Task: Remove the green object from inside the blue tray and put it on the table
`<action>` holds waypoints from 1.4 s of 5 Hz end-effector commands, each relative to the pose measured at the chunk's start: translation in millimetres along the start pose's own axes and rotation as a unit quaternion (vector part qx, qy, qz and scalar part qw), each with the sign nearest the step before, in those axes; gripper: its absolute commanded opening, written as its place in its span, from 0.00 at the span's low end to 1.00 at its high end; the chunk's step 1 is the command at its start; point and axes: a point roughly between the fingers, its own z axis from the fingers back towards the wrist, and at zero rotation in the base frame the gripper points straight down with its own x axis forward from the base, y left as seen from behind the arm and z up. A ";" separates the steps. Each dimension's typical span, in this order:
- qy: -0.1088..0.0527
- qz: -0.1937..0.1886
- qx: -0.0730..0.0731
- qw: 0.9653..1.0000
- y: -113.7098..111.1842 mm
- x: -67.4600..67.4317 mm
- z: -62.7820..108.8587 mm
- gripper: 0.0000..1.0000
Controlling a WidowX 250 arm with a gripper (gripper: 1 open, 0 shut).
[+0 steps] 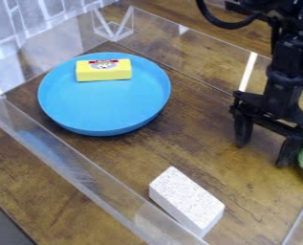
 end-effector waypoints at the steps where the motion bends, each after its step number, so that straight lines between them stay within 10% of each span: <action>1: -0.002 0.032 0.006 0.999 -8.8 5.8 0.5 1.00; 4: 0.014 0.127 0.026 0.991 8.1 -4.0 5.8 1.00; 7: 0.016 0.216 0.037 0.975 1.0 5.1 27.7 1.00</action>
